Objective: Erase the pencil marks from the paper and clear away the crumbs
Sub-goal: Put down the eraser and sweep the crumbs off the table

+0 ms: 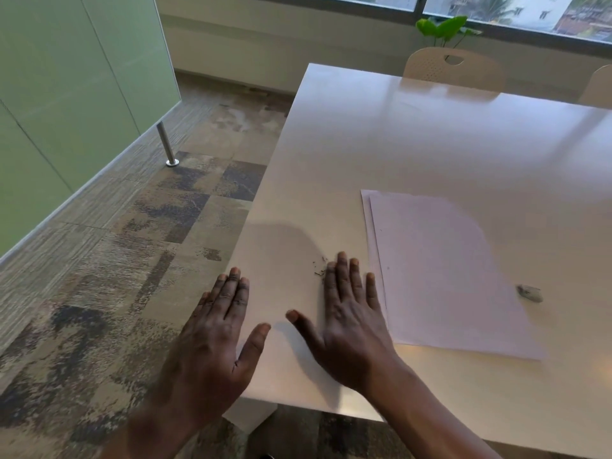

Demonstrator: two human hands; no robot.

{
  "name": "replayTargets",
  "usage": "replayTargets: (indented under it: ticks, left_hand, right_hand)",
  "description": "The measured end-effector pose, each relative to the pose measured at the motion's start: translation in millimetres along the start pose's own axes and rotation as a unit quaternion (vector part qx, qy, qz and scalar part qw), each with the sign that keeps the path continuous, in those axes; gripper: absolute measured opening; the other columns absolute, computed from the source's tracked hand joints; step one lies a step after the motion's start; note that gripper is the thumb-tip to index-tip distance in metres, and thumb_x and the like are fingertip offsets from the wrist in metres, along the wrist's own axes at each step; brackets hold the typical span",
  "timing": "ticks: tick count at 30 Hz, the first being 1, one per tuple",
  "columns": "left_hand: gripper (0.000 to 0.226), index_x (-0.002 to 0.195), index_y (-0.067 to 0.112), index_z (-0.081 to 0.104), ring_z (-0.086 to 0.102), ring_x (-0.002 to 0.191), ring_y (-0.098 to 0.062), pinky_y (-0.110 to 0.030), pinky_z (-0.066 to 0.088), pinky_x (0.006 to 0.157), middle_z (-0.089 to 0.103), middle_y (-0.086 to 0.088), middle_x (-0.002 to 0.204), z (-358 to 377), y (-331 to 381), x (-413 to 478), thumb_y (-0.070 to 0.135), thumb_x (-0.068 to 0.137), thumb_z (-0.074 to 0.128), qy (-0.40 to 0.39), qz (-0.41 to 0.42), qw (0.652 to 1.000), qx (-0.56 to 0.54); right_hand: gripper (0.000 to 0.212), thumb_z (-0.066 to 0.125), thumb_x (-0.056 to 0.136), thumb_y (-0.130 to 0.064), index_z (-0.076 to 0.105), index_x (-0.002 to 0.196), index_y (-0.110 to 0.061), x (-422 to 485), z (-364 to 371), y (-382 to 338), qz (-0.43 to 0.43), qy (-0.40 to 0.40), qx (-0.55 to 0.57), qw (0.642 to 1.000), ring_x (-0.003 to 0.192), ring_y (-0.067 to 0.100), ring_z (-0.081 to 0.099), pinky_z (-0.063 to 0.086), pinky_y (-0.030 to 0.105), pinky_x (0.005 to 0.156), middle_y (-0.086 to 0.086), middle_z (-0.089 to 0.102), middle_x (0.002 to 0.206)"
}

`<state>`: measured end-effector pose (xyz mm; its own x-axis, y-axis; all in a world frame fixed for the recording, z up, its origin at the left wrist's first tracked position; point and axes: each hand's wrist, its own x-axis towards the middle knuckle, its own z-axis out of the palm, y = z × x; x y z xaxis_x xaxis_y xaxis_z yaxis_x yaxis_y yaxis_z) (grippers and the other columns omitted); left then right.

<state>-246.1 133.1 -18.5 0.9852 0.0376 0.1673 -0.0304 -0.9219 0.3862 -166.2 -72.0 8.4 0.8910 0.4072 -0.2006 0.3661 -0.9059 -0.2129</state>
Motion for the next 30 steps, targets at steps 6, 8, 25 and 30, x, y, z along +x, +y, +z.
replayTargets:
  ticks: [6, 8, 25, 30]
  left_hand:
    - [0.074, 0.159, 0.014, 0.034, 0.012, 0.155, 0.001, -0.009, 0.005, 0.121, 0.024, 0.002, 0.169, -3, 1, 1, 0.057, 0.099, 0.029, 0.040, -0.019, 0.993, -0.105]
    - [0.073, 0.159, 0.014, 0.035, 0.013, 0.155, 0.003, -0.008, 0.006, 0.120, 0.025, 0.004, 0.168, -2, 2, 1, 0.056, 0.099, 0.030, 0.051, -0.031, 0.991, -0.119]
    - [0.070, 0.156, 0.010, 0.041, 0.024, 0.154, -0.003, -0.007, 0.013, 0.119, 0.034, -0.001, 0.164, -1, 4, 0, 0.052, 0.101, 0.030, 0.089, -0.046, 0.983, -0.152]
    - [0.073, 0.156, 0.010, 0.041, 0.029, 0.153, -0.011, -0.005, 0.010, 0.118, 0.035, -0.002, 0.164, 0, 6, -1, 0.055, 0.101, 0.027, 0.081, -0.065, 0.985, -0.135]
  right_hand:
    - [0.092, 0.007, 0.089, -0.079, -0.023, 0.156, -0.023, 15, -13, -6, -0.044, 0.001, 0.064, 0.997, 0.148, 0.012, -0.032, -0.012, 0.037, 0.126, -0.003, -0.034, 0.160]
    - [0.093, 0.009, 0.090, -0.078, -0.018, 0.158, -0.020, 28, -22, 4, -0.015, 0.018, 0.066, 0.998, 0.151, 0.014, -0.027, -0.009, 0.037, 0.127, -0.001, -0.029, 0.163]
    - [0.083, 0.016, 0.100, -0.068, -0.015, 0.159, -0.019, 20, -10, -29, -0.106, 0.053, 0.070, 0.990, 0.152, 0.013, -0.026, -0.009, 0.033, 0.126, 0.001, -0.026, 0.164]
    - [0.111, -0.003, 0.076, -0.091, -0.028, 0.154, -0.015, 14, -3, -6, 0.023, -0.001, 0.008, 1.000, 0.148, 0.021, -0.034, -0.016, 0.037, 0.124, 0.005, -0.039, 0.158]
